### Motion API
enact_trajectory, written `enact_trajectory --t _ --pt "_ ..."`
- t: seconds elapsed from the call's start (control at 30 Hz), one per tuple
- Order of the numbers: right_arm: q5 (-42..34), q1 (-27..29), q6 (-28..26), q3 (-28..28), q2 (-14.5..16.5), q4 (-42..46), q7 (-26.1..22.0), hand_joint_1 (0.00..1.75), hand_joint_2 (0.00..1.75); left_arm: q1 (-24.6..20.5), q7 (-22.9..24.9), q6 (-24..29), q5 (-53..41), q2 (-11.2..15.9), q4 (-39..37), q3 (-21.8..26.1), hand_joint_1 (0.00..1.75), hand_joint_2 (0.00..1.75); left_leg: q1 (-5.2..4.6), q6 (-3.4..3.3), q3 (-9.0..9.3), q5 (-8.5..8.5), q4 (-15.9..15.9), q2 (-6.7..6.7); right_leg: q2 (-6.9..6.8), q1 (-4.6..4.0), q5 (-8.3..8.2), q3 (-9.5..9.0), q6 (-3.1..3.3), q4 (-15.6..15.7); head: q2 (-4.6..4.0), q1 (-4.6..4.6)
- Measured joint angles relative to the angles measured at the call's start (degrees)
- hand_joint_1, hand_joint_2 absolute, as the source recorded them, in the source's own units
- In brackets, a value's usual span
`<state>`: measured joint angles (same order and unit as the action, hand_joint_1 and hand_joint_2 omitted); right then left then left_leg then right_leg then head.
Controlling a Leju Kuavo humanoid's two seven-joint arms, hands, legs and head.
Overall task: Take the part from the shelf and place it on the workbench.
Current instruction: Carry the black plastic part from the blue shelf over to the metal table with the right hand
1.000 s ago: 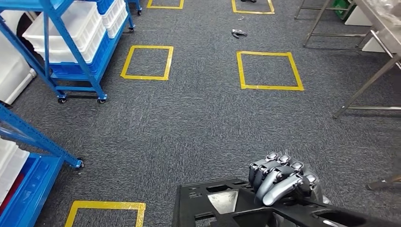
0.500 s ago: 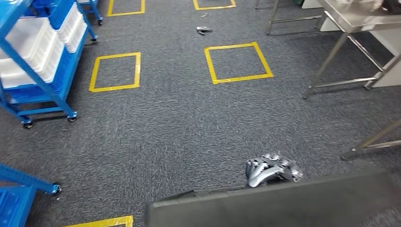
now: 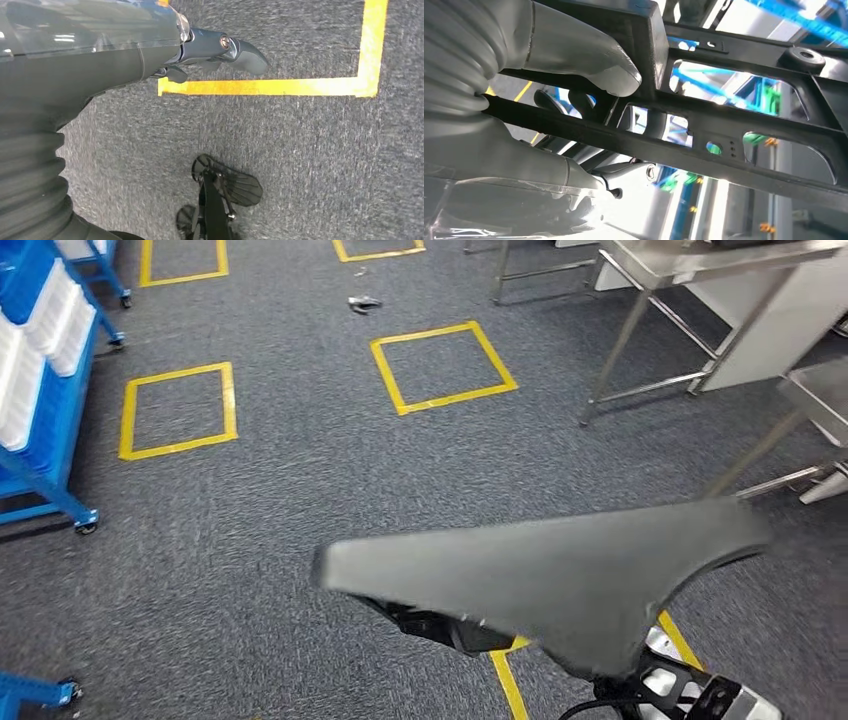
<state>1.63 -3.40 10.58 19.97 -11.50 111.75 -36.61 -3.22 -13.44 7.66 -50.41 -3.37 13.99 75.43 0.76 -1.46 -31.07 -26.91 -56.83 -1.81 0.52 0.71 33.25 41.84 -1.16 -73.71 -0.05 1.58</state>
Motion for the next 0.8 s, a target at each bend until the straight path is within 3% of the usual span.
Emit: enact_trajectory --t 0.03,0.07,0.13,0.2,0.23,0.3,0.37,0.43,0.5,0.53,0.57,0.6,0.67,0.73,0.8 --pt "-0.41 -0.35 0.08 -0.2 0.03 -0.26 0.41 1.64 1.75 -0.05 0.1 -0.03 -0.01 0.0 0.0 0.05 0.0 1.75 0.0 0.07 0.02 -0.08 -0.02 -0.76 -0.24 0.17 -0.55 0.07 -0.13 -0.23 0.01 -0.01" --pt "-0.83 -0.75 0.23 -0.45 0.03 -0.48 0.84 1.64 1.75 -0.13 0.27 -0.07 -0.03 0.0 0.0 0.08 0.0 1.75 0.0 0.19 0.1 -0.19 -0.05 -1.47 -0.58 0.29 -2.11 -1.14 -0.2 1.98 0.01 -0.01" --pt "-1.4 -1.57 0.52 -0.9 0.03 -0.71 1.23 1.64 1.75 -0.28 0.62 -0.11 -0.04 0.0 0.0 0.11 0.0 1.75 -0.11 0.62 0.4 -0.53 -0.15 -2.65 -2.64 0.16 -5.54 -5.4 -0.06 9.86 0.0 -0.01" --pt "-1.63 -2.13 0.73 -1.19 0.07 -0.81 1.25 1.64 1.75 -0.36 0.82 -0.05 -0.02 0.0 0.0 0.16 0.0 1.75 -0.39 1.26 0.68 -0.92 -0.28 -3.64 -4.25 -0.31 -6.83 -7.86 0.47 14.79 -0.01 0.02" --pt "-1.73 -2.25 0.81 -1.31 0.09 -0.91 1.21 1.64 1.75 -0.39 0.83 -0.01 0.01 0.0 0.0 0.19 0.0 1.75 -0.53 1.6 0.82 -1.07 -0.29 -4.17 -4.26 -0.56 -6.66 -7.98 0.74 15.3 -0.01 0.04" --pt "-1.94 -2.11 0.93 -1.6 0.1 -1.12 1.01 1.64 1.75 -0.52 0.7 0.01 0.09 0.01 0.0 0.23 0.0 1.75 -0.47 2.23 1.12 -1.43 -0.32 -4.93 -2.87 -0.48 -6.79 -7.9 1.32 15.41 0.0 0.05" --pt "-2.15 -1.88 1.02 -1.87 0.1 -1.26 0.32 1.64 1.75 -0.58 0.34 -0.12 0.15 0.01 0.01 0.28 0.0 1.75 -0.22 2.71 0.45 -3.23 -2.54 -2.94 -1.65 -0.18 -6.95 -8.13 2.01 15.71 0.01 0.06" --pt "-2.19 -1.51 1.08 -1.98 0.15 -1.39 -0.63 1.64 1.75 -0.42 -0.04 -0.42 0.15 -0.01 0.02 0.36 0.0 1.75 -0.06 2.91 -2.64 -6.83 -9.39 0.2 -0.4 -0.07 -7.01 -8.24 2.5 15.82 0.01 0.09" --pt "-1.99 -0.68 1.25 -1.98 0.2 -1.54 -1.35 1.64 1.75 -0.11 -0.26 -0.68 0.12 -0.02 0.02 0.47 0.0 1.75 -0.06 2.93 -6.32 -9.09 -16.47 1.2 1.11 -0.2 -6.98 -8.26 2.67 15.74 0.01 0.1" --pt "-1.79 -0.18 1.41 -1.98 0.21 -1.57 -1.67 1.64 1.75 0.01 -0.31 -0.74 0.1 -0.02 0.02 0.52 0.0 1.75 -0.06 2.87 -7.09 -8.61 -17.44 1.31 1.94 -0.26 -6.95 -8.31 2.7 15.68 0.01 0.1" --pt "-1.53 0.28 1.6 -1.98 0.22 -1.58 -1.95 1.64 1.75 0.08 -0.33 -0.77 0.08 -0.02 0.02 0.56 0.0 1.75 -0.06 2.74 -6.81 -7.01 -16.12 1.48 2.79 -0.3 -6.91 -8.4 2.68 15.61 0.01 0.1" --pt "-1.23 0.69 1.75 -1.98 0.23 -1.55 -2.27 1.64 1.75 0.11 -0.33 -0.78 0.05 -0.01 0.03 0.59 0.0 1.75 -0.06 2.54 -5.59 -4.63 -12.78 1.99 3.63 -0.31 -6.84 -8.5 2.62 15.52 0.01 0.1" --pt "-0.6 1.4 1.91 -1.98 0.24 -1.41 -2.82 1.64 1.75 0.12 -0.31 -0.78 0.01 0.04 0.04 0.63 0.0 1.75 0.05 2.08 -2.57 -1.11 -5.18 4.56 5.1 -0.3 -6.66 -8.49 2.33 15.25 0.0 0.06" --pt "-0.07 2.24 1.84 -1.94 0.27 -1.08 -3.12 1.64 1.75 0.16 -0.27 -0.79 -0.03 0.08 0.04 0.68 0.0 1.75 0.02 1.74 -1.17 -0.43 -1.81 6.1 6.39 -0.14 -6.68 -8.1 1.72 15.09 0.0 0.04" --pt "0.26 3.22 1.7 -1.9 0.28 -0.57 -3.15 1.64 1.75 0.08 -0.25 -0.84 -0.09 0.04 0.04 0.7 0.0 1.75 0.04 1.23 -0.91 -0.32 -1.31 5.06 7.53 0.02 -6.87 -7.8 0.9 15.21 0.01 0.05"
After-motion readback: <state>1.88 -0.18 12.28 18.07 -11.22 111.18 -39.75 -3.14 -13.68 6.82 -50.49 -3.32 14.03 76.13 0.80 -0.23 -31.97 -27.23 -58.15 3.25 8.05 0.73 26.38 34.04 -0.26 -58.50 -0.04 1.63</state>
